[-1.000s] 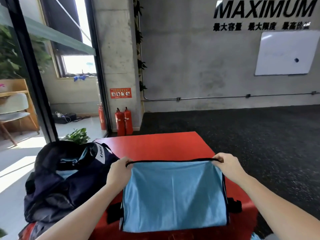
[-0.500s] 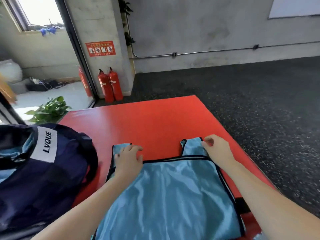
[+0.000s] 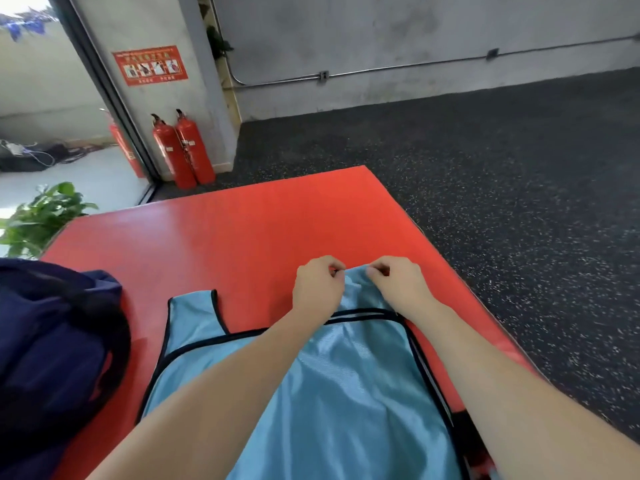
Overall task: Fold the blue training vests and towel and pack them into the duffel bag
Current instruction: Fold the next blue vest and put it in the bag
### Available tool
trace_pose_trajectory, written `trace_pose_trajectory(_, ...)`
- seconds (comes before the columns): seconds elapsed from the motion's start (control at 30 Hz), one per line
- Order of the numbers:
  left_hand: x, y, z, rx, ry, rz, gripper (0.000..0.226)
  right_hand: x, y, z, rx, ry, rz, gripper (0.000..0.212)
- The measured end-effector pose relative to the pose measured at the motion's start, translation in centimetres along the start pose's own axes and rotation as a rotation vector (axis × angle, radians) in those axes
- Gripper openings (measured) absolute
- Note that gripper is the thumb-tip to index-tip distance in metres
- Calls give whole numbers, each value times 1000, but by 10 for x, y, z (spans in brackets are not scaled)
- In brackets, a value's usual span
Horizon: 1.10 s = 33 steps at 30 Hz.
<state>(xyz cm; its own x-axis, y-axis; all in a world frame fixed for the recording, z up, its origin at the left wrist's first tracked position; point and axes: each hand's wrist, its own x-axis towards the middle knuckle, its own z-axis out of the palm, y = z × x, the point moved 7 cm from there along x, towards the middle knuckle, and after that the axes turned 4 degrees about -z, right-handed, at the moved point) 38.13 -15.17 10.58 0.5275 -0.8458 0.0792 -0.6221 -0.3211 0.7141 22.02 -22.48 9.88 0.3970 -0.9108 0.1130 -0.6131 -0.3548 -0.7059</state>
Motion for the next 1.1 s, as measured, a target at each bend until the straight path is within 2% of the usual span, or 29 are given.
trace_pose_trajectory(0.1,-7,-4,-11,-182,99,-26,15,-3,3,-8,32,61,-2,14)
trace_pose_trajectory(0.2,-15,-12,-9,-206,39,-26,20,-6,5,-4,22,23,-5,13)
trace_pose_trajectory(0.3,-18,-19,-8,62,-51,-10,26,-15,3,7,-193,-110,0,31)
trace_pose_trajectory(0.37,-24,-20,-17,175,-74,26,31,-23,-1,6,-316,-126,-1,41)
trace_pose_trajectory(0.47,-43,-22,-42,312,-90,151,35,-32,-16,-2,-347,-65,-62,39)
trace_pose_trajectory(0.57,-65,-43,-74,410,-93,225,38,-41,-33,-2,-338,-73,-164,33)
trace_pose_trajectory(0.7,-84,-107,-127,356,-50,137,30,-55,-49,8,-293,-211,-252,33)
trace_pose_trajectory(0.8,-90,-147,-164,417,-46,40,36,-63,-48,7,-320,-241,-271,32)
trace_pose_trajectory(1.0,-89,-177,-194,261,-115,-55,39,-70,-32,2,-405,-305,-221,27)
trace_pose_trajectory(1.1,-86,-184,-196,193,-102,-74,35,-71,-27,-3,-354,-293,-190,27)
